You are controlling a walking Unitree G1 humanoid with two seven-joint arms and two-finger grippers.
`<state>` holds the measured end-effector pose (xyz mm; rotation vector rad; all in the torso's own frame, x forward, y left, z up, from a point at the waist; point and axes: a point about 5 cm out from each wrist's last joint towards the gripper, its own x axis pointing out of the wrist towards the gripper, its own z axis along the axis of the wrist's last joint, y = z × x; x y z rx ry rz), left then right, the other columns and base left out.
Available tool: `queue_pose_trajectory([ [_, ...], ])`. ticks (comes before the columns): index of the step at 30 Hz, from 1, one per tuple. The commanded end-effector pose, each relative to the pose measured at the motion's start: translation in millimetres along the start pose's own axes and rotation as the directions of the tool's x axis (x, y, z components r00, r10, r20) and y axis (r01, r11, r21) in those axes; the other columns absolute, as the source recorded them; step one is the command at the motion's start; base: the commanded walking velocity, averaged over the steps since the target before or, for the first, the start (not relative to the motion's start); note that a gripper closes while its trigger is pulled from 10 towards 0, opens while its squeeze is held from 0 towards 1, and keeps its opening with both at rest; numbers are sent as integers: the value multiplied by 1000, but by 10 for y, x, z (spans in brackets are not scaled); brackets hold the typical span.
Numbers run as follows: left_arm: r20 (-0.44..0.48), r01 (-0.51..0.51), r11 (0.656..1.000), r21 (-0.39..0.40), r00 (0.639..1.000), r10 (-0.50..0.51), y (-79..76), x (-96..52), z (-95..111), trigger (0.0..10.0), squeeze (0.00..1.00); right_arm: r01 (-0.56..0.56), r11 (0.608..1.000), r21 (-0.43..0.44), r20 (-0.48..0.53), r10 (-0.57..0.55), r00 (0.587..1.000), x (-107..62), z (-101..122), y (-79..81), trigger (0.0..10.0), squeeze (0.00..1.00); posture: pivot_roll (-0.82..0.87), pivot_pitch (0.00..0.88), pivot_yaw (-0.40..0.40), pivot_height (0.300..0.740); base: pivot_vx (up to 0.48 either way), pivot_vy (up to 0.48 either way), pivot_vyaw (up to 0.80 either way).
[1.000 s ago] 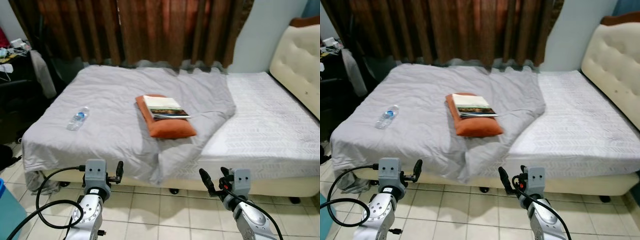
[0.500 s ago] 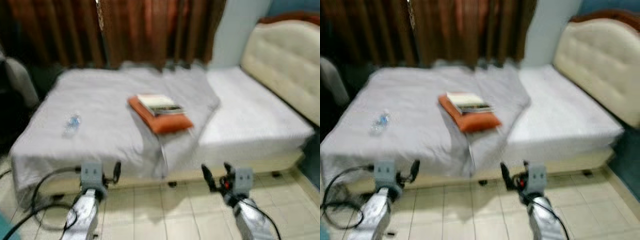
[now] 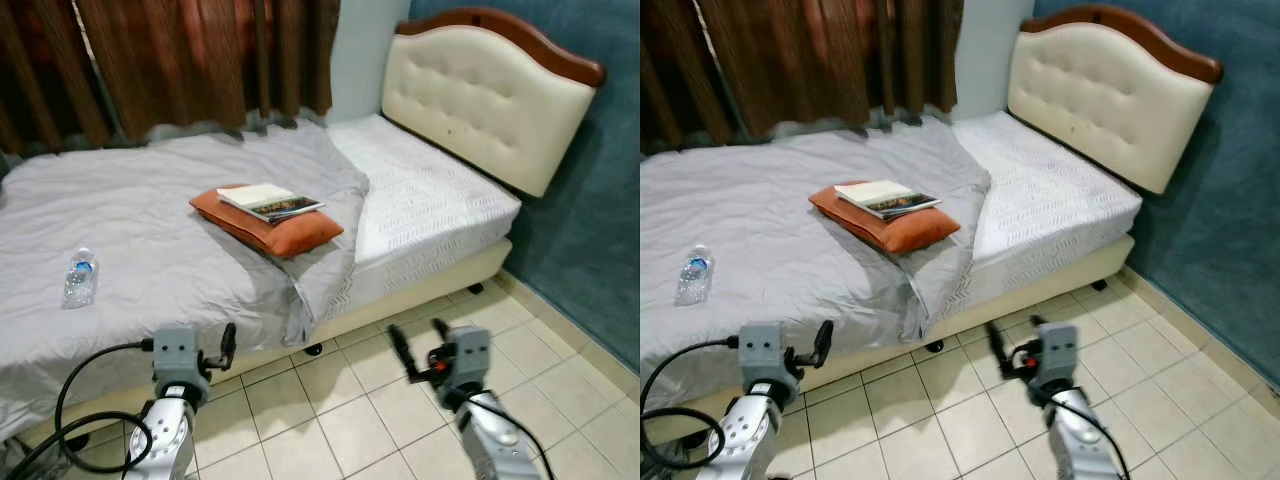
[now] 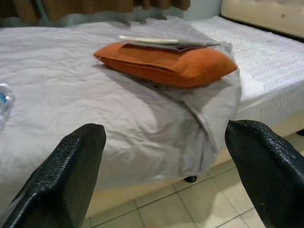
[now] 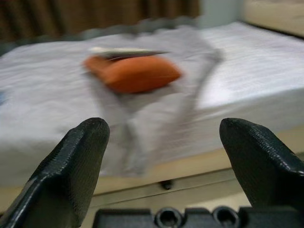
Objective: Clean up the room
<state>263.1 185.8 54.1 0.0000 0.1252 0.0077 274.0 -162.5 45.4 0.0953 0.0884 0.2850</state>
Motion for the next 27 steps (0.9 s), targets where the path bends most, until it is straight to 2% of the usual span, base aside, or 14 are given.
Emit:
queue_pose_trajectory([
  [1, 16, 10, 1000, 0, 1000, -10, -59, 5, 40, 10000, 0, -8, 1000, -21, 8, 8, 1000, 11, 37, -29, 10000, 0, 8, 0, -7, 740, 0, 428, 712],
  [10, 15, -14, 1000, 8, 1000, 14, -33, 20, 46, 10000, 0, -41, 999, -35, -13, 41, 999, 52, 29, -11, 10000, 0, 19, 0, -15, 740, 0, 429, 667],
  [13, 18, -43, 996, 78, 999, 41, -33, 31, 42, 10000, 0, -47, 998, -34, -25, 46, 999, 71, 22, -8, 10000, 0, 17, 0, -16, 740, 175, 270, 596],
  [16, 35, -8, 999, 34, 999, 7, -80, 35, 67, 10000, 0, -51, 998, -26, -45, 49, 998, 83, -2, 2, 10000, 0, 17, 0, -16, 740, 0, 0, 381],
  [27, 10, -10, 999, 43, 1000, 10, -75, 91, 59, 10000, 0, -55, 998, -16, -51, 54, 997, 84, -21, 12, 10000, 0, 1, 0, -7, 740, 472, 0, 0],
])
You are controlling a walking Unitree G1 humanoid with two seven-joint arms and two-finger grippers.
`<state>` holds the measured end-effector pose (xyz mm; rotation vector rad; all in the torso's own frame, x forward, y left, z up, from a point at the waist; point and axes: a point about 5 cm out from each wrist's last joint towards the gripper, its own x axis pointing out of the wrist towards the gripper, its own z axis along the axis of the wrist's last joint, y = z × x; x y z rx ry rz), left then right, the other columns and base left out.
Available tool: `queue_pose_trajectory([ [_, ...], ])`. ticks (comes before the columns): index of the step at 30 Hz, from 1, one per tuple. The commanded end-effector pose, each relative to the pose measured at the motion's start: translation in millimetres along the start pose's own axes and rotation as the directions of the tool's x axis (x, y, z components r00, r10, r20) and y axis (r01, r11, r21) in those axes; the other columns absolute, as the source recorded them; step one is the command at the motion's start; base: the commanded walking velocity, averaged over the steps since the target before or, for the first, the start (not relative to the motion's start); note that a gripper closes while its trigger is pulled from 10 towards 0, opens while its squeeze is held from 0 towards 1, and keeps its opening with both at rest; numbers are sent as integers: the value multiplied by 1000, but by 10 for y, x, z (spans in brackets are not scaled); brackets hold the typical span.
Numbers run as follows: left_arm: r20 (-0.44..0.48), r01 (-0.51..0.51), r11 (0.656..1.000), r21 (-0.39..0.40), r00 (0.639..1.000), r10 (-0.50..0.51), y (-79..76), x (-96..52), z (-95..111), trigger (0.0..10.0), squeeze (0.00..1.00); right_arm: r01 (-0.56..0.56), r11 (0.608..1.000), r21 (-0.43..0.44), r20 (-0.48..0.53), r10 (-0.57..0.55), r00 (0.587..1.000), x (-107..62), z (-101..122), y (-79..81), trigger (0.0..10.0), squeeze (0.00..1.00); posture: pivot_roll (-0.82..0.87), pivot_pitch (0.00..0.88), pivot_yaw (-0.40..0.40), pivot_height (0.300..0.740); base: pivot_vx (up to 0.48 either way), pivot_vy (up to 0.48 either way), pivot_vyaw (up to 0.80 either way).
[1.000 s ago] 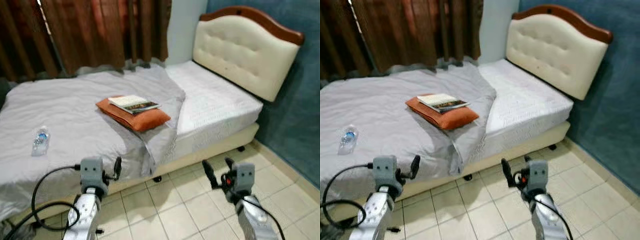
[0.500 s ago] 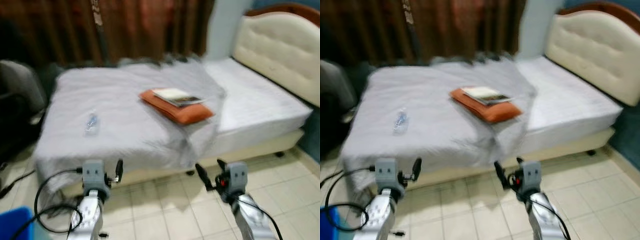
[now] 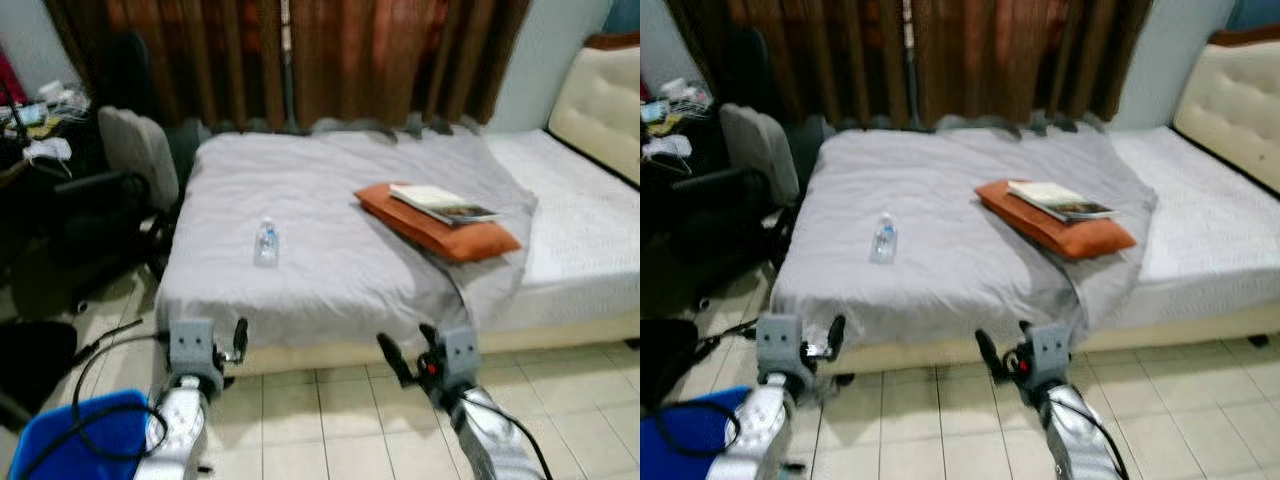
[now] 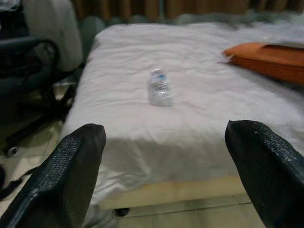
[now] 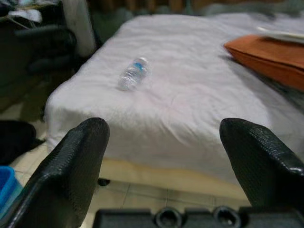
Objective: Clean up the room
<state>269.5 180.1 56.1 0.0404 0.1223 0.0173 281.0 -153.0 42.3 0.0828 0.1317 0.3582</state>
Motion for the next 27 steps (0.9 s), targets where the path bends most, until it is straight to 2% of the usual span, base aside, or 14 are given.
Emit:
queue_pose_trajectory([
  [1, 7, 5, 1000, 4, 1000, -5, -18, 35, 34, 10000, 0, 18, 1000, -8, -3, -18, 1000, -16, 10, -58, 10000, 0, 0, 0, -7, 740, 472, 0, 0],
  [27, 2, 35, 999, 10, 999, -35, -77, 106, 49, 10000, 0, 28, 1000, -2, -2, -28, 1000, -16, 5, -69, 10000, 0, -4, 0, -6, 740, 478, 0, 0],
])
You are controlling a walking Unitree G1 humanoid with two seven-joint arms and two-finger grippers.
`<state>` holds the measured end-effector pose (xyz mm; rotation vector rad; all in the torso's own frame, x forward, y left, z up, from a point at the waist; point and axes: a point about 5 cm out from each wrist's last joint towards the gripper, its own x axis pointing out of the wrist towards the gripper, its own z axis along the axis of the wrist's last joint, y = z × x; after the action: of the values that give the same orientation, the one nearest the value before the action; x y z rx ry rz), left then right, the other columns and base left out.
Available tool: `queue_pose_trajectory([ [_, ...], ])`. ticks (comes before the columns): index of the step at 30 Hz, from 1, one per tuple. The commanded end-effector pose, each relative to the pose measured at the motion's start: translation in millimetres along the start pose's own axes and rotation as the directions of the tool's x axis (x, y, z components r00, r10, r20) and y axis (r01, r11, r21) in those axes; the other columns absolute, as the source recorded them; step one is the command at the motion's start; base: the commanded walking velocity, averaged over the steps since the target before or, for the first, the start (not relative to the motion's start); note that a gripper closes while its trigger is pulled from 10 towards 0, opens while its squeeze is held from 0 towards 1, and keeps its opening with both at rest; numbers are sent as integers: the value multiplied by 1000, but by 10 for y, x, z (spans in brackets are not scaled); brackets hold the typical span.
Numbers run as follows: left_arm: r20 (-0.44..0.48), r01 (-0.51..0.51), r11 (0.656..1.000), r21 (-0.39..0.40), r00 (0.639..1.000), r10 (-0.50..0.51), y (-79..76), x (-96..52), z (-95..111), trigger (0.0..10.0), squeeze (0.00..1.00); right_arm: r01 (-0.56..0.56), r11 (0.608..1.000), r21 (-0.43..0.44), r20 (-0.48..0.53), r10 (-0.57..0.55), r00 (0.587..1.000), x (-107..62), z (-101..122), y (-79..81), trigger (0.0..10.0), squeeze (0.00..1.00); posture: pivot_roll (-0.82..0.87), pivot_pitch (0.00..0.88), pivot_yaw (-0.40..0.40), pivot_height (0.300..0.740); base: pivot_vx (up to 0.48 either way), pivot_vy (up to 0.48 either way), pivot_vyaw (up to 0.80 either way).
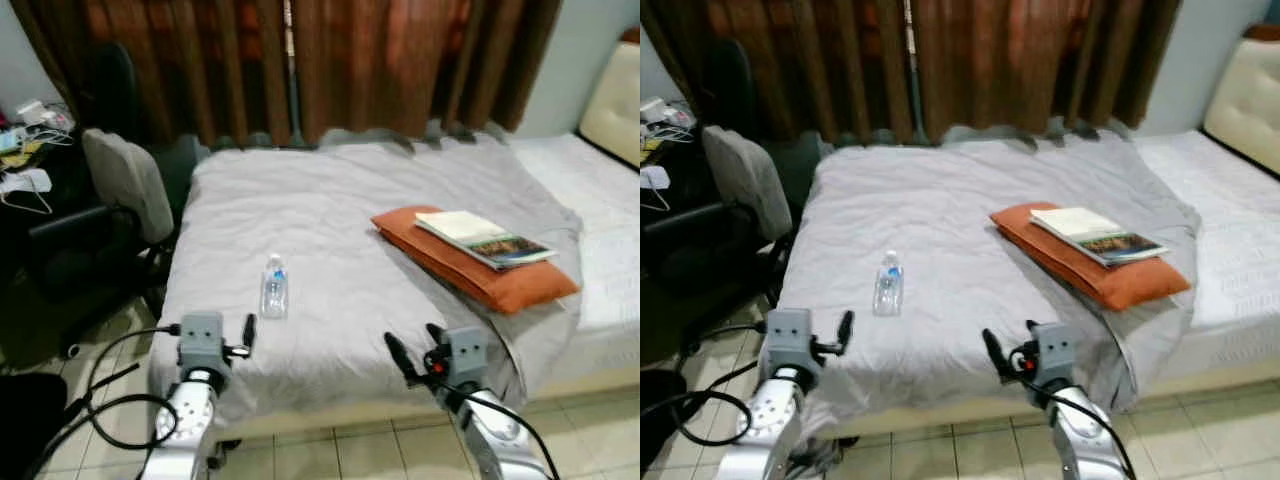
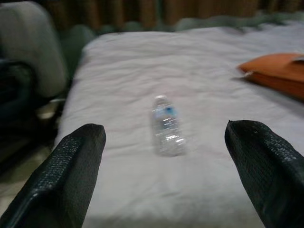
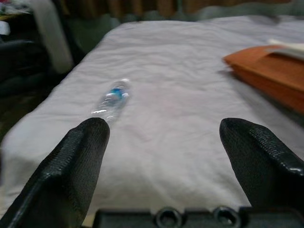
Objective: Clean up the room
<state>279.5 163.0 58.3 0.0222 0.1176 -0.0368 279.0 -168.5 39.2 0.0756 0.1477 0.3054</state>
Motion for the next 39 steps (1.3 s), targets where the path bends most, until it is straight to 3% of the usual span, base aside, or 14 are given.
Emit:
queue_pose_trajectory([
  [1, -4, -18, 1000, 24, 1000, 18, 92, 11, 8, 10000, 0, -26, 1000, -3, 12, 26, 1000, 50, 31, 76, 10000, 0, -4, 0, -6, 740, 480, 0, 0],
  [11, -18, 24, 1000, 11, 1000, -24, 29, 42, -3, 10000, 0, -28, 1000, -7, -1, 28, 1000, 12, 14, 80, 10000, 0, -14, 0, -6, 740, 480, 0, -207],
  [14, -56, 22, 999, 23, 998, -20, 7, 118, -25, 10000, 0, -42, 999, -23, 6, 42, 999, -32, 2, 101, 10000, 0, -28, 0, -8, 740, 445, 0, -502],
  [16, -91, -40, 997, 73, 995, 47, 99, 263, -20, 10000, 0, -44, 998, -33, -18, 44, 999, -85, -25, 90, 10000, 0, -39, 2, -19, 740, 0, 0, 0],
  [17, -82, -98, 988, 119, 991, 108, 221, 374, 46, 10000, 0, -43, 999, -28, -14, 43, 999, -132, -16, 76, 10000, 0, -57, 33, -32, 740, 0, 0, 0],
  [20, -77, -188, 976, 114, 977, 197, 440, 693, 368, 10000, 0, -59, 998, -33, -30, 58, 998, -437, 73, 39, 10000, 0, -144, 200, -89, 740, 0, 0, 0],
  [21, -82, -187, 976, 107, 977, 196, 428, 726, 401, 10000, 0, -65, 997, -38, -39, 64, 997, -497, 90, 45, 10000, 0, -172, 237, -104, 740, 0, 0, 0],
  [22, -97, -182, 980, 85, 977, 190, 373, 795, 455, 10000, 0, -88, 995, -47, -67, 85, 994, -639, 125, 80, 10000, 0, -254, 343, -146, 740, 0, 0, 0],
  [23, -102, -170, 984, 44, 979, 174, 311, 848, 515, 10000, 0, -104, 994, -44, -80, 101, 992, -810, 215, 120, 10000, 0, -293, 392, -170, 740, 0, 0, 0],
  [26, -103, -173, 985, 11, 980, 173, 276, 901, 586, 10000, 0, -139, 990, -18, -99, 137, 986, -985, 381, 252, 10000, 0, -362, 506, -214, 740, 0, 0, 0],
  [31, -24, -245, 964, 105, 968, 249, 377, 932, 747, 10000, 0, -167, 986, 7, -110, 167, 980, -1228, 583, 415, 10000, 0, -381, 560, -236, 740, 0, 0, 0],
  [35, 29, -315, 921, 230, 948, 317, 508, 915, 805, 10000, 0, -167, 984, 60, -156, 174, 972, -1405, 539, 511, 10000, 0, -371, 587, -240, 740, 0, 0, 0],
  [39, 14, -297, 909, 294, 952, 306, 512, 906, 760, 10000, 0, -161, 983, 89, -195, 176, 965, -1536, 545, 592, 10000, 0, -375, 618, -244, 740, 0, 0, 0],
])
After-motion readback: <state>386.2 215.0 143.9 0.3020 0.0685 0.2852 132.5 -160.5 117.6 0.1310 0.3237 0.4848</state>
